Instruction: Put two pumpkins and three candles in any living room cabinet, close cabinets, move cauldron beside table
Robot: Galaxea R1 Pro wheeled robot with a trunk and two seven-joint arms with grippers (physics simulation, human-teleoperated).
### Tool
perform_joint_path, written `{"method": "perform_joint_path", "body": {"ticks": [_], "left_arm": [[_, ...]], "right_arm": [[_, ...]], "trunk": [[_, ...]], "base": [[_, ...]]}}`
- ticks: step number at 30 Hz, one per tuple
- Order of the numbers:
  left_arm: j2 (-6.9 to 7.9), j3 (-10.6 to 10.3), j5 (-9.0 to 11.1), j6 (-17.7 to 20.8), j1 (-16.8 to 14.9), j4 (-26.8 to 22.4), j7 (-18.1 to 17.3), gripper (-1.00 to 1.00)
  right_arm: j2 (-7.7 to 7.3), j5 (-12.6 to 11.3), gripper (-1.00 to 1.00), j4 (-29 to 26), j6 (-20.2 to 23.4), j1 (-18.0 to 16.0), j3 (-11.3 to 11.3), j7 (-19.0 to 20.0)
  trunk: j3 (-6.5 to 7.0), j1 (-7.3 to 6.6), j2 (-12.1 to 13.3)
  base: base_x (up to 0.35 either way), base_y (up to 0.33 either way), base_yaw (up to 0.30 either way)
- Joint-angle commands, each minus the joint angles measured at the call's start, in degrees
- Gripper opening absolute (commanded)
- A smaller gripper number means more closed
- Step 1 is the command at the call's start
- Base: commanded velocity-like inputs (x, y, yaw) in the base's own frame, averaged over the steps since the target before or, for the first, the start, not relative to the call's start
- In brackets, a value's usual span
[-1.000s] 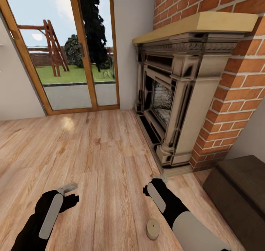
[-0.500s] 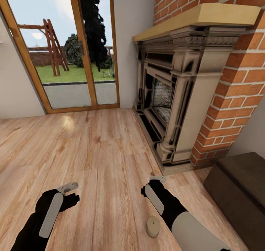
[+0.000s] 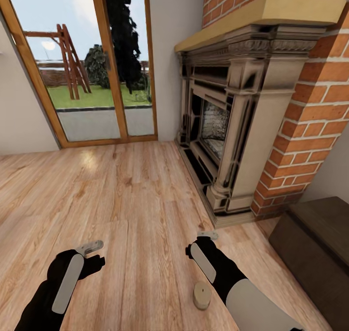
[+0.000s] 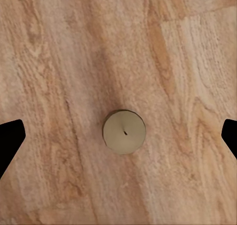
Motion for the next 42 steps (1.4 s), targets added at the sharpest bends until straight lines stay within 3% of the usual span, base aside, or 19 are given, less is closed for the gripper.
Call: {"method": "perform_joint_path", "body": {"ticks": [1, 7, 9, 11, 12, 13, 17, 18, 19, 21, 27, 29, 30, 31, 32, 33, 36, 42], "left_arm": [[-0.04, 0.0, 0.6, 0.2, 0.0, -0.1, 0.6, 1.0], [-0.01, 0.0, 0.9, 0.5, 0.0, -1.7, 0.3, 1.0], [0.23, 0.1, 4.1, 0.8, 0.0, -3.3, 0.2, 1.0], [1.61, 0.0, 10.9, 0.8, 0.0, -4.2, 0.2, 1.0], [3.41, -0.2, 15.1, 0.8, 0.0, -4.5, 0.2, 1.0], [7.43, -0.9, 22.2, 0.8, 0.0, -4.7, 0.2, 1.0], [20.7, -4.6, 44.7, 0.8, 0.0, -4.7, 0.2, 1.0], [23.53, -5.7, 49.5, 0.8, 0.1, -4.6, 0.2, 1.0], [25.79, -6.8, 53.2, 0.8, 0.1, -4.6, 0.3, 1.0], [28.82, -8.6, 58.0, 0.8, 0.2, -4.6, 0.3, 1.0], [31.08, -9.0, 62.0, 0.8, 0.2, -4.4, 0.2, 1.0], [32.93, -9.0, 66.8, 0.8, 0.3, -4.2, 0.1, 1.0], [34.8, -9.2, 71.5, 0.8, 0.3, -3.6, -0.4, 1.0], [35.36, -9.2, 72.9, 0.8, 0.4, -3.3, -0.7, 1.0], [36.67, -9.3, 75.8, 0.8, 0.4, -2.0, -1.6, 1.0], [37.2, -9.3, 76.9, 0.8, 0.5, -1.0, -2.6, 1.0], [38.01, -9.4, 78.5, 0.8, 0.7, 0.4, -8.2, 1.0], [38.82, -9.6, 78.8, 0.8, 0.9, 1.4, -14.6, 1.0]], "right_arm": [[0.0, -0.5, 1.0, 0.0, 0.0, -0.1, 0.1, -0.5], [0.0, -0.5, 1.0, 0.2, -0.1, -0.1, -0.1, -0.5], [0.0, -0.6, 1.0, 0.3, -0.1, -0.1, -0.1, -0.5], [0.0, -0.6, 1.0, 0.3, -0.1, -0.1, -0.1, -0.5], [0.0, -0.6, 1.0, 0.4, -0.1, -0.1, -0.1, -0.5], [0.0, -0.6, 1.0, 0.4, -0.1, -0.1, -0.1, -0.5], [0.0, -0.6, 1.0, 0.4, 0.0, -0.1, -0.1, -0.5], [0.0, -0.6, 1.0, 0.4, 0.0, -0.1, -0.1, -0.5], [0.0, -0.5, 1.0, 0.4, 0.0, -0.1, -0.1, -0.5], [0.0, -0.5, 1.0, 0.4, 0.0, -0.1, -0.1, -0.5], [0.0, -0.5, 1.0, 0.4, 0.0, -0.1, -0.1, -0.5], [0.0, -0.5, 1.0, 0.4, 0.0, -0.1, -0.1, -0.5], [0.0, -0.5, 1.0, 0.4, 0.0, -0.1, -0.1, -0.5], [0.0, -0.5, 1.0, 0.4, 0.0, -0.1, -0.1, -0.5], [0.0, -0.5, 1.0, 0.4, 0.0, -0.1, -0.1, -0.5], [0.0, -0.5, 1.0, 0.4, 0.0, -0.1, -0.1, -0.5], [0.0, -0.5, 1.0, 0.4, 0.0, -0.1, -0.1, -0.5], [0.0, -0.5, 1.0, 0.4, 0.0, -0.1, -0.1, -0.5]], "trunk": [[-0.24, 0.22, -0.4], [-1.32, 1.53, -2.8], [-1.67, 1.97, -3.6], [-2.03, 2.41, -4.5], [-2.21, 2.63, -4.9], [-2.39, 2.85, -5.3], [-3.11, 3.73, -6.9], [-3.29, 3.95, -7.3], [-3.47, 4.17, -7.7], [-3.65, 4.39, -8.1], [-3.83, 4.61, -8.5], [-4.19, 5.05, -9.3], [-4.37, 5.27, -9.7], [-4.55, 5.49, -10.1], [-4.73, 5.71, -10.5], [-4.91, 5.93, -10.9], [-5.44, 6.59, -12.1], [-6.52, 7.9, -14.5]], "base": [[0.0, 0.0, 0.0], [0.0, 0.0, 0.0], [0.0, 0.0, 0.0], [0.0, 0.0, 0.0], [0.0, 0.0, 0.0], [0.0, 0.0, 0.0], [0.0, 0.0, 0.0], [0.0, 0.0, 0.0], [0.0, 0.0, 0.0], [0.0, 0.0, 0.0], [0.0, 0.0, 0.0], [0.0, 0.0, 0.0], [0.0, 0.0, 0.0], [0.0, 0.0, 0.0], [0.0, 0.0, 0.0], [0.0, 0.0, 0.0], [0.0, 0.0, 0.0], [0.0, 0.0, 0.0]]}}
